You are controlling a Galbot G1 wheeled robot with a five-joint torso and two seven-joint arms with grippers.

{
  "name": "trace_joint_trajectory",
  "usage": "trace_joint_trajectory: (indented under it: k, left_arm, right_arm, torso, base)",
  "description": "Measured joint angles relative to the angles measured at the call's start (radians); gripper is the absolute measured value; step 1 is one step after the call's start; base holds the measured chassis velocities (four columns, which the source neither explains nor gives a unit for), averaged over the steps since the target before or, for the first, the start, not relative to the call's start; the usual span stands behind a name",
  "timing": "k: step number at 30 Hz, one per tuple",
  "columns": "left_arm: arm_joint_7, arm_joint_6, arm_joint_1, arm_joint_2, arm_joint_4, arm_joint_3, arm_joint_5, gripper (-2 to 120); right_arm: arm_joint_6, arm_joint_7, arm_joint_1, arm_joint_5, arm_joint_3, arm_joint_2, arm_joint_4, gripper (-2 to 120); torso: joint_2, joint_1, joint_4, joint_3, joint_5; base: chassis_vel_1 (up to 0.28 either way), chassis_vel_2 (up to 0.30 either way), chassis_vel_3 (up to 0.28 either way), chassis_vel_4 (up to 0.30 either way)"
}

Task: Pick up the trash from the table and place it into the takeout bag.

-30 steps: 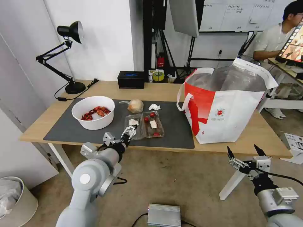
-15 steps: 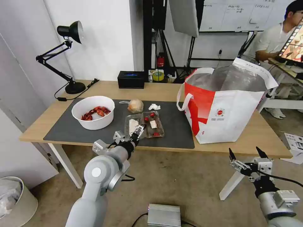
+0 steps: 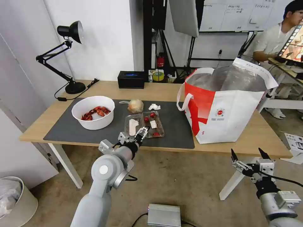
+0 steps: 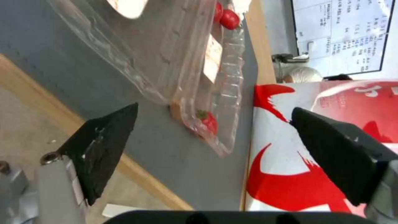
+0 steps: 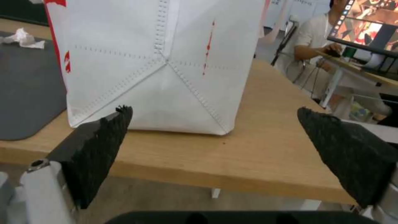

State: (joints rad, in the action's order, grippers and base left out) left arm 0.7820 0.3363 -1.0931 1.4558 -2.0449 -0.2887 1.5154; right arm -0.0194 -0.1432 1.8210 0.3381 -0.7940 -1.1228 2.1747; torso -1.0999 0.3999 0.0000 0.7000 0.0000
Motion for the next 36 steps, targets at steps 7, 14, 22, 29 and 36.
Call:
trace_joint_trajectory:
  k: [7, 14, 22, 29, 36]
  left_arm:
    - [-0.013, 0.000, 0.011, -0.013, 0.032, -0.011, -0.017, 100]
    - [-0.053, -0.010, 0.013, -0.029, 0.055, -0.012, -0.051, 100]
    - [-0.097, -0.051, 0.016, -0.060, 0.071, -0.018, -0.086, 100]
    - [-0.149, -0.090, 0.037, -0.090, 0.076, -0.014, -0.114, 100]
    - [-0.314, -0.167, 0.092, -0.132, 0.103, 0.080, -0.254, 100]
  right_arm:
    - [-0.004, -0.002, 0.000, 0.000, 0.001, -0.001, -0.010, 100]
    - [-0.012, -0.003, 0.000, -0.001, 0.005, -0.002, -0.020, 100]
    - [-0.015, -0.004, 0.000, -0.004, 0.010, -0.002, -0.029, 100]
    - [-0.015, -0.004, -0.005, -0.005, 0.019, -0.005, -0.036, 100]
    - [-0.019, -0.002, -0.010, -0.006, 0.023, -0.022, -0.038, 100]
  torso:
    - [0.000, 0.000, 0.0000, 0.000, 0.0000]
    - [0.000, 0.000, -0.0003, 0.000, 0.0000]
    - [0.000, 0.000, 0.0003, 0.000, -0.0001]
    - [0.000, 0.000, 0.0003, 0.000, 0.0000]
    - [0.000, 0.000, -0.0001, 0.000, 0.0000]
  base:
    - [0.000, 0.000, 0.000, 0.000]
    - [0.000, 0.000, 0.000, 0.000]
    - [0.000, 0.000, 0.000, 0.000]
    - [0.000, 0.000, 0.000, 0.000]
    - [0.000, 0.000, 0.000, 0.000]
